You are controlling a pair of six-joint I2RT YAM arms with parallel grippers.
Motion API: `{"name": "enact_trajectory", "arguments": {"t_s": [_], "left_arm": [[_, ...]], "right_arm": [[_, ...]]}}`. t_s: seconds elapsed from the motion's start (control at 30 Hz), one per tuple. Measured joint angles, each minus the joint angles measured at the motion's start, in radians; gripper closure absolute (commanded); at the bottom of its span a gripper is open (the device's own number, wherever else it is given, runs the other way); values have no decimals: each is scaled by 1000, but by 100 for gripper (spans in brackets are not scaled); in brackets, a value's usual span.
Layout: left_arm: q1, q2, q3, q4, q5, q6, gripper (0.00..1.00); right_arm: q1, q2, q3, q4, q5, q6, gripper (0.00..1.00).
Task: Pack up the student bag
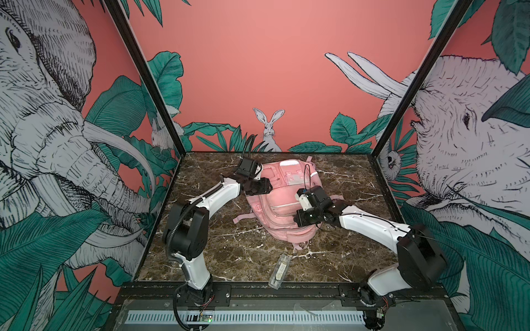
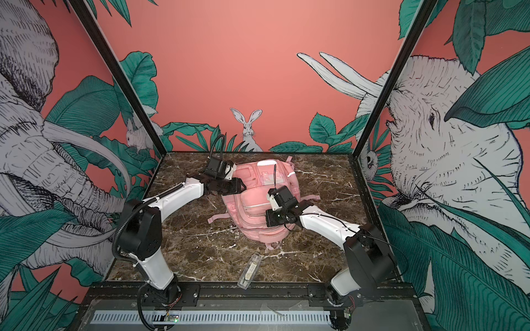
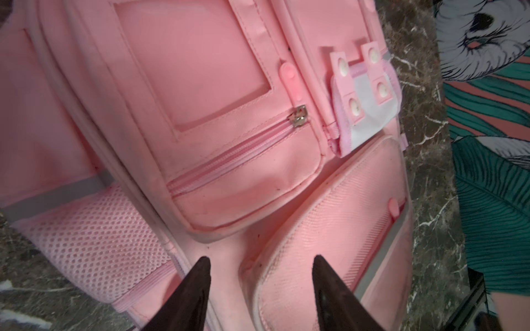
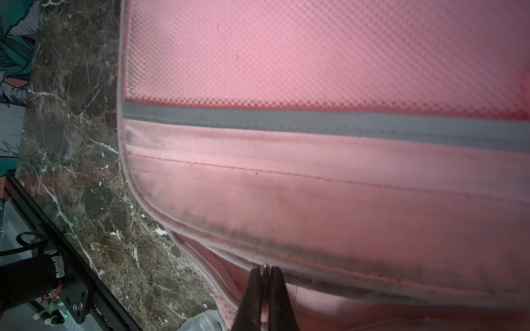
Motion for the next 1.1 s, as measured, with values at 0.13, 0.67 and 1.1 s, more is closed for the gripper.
{"name": "enact_trajectory", "arguments": {"t_s": [0.13, 0.67, 1.1], "left_arm": [[0, 43, 42, -34, 32, 29, 42], [-25, 126, 125, -68, 156, 79, 53], [-49, 143, 207, -81, 145, 119, 54]], "right_arm": [[-29, -29, -19, -9, 0, -12, 100], [-73, -51, -40, -32, 0, -21, 100], [-73, -51, -40, -39, 0, -35, 100]]}}
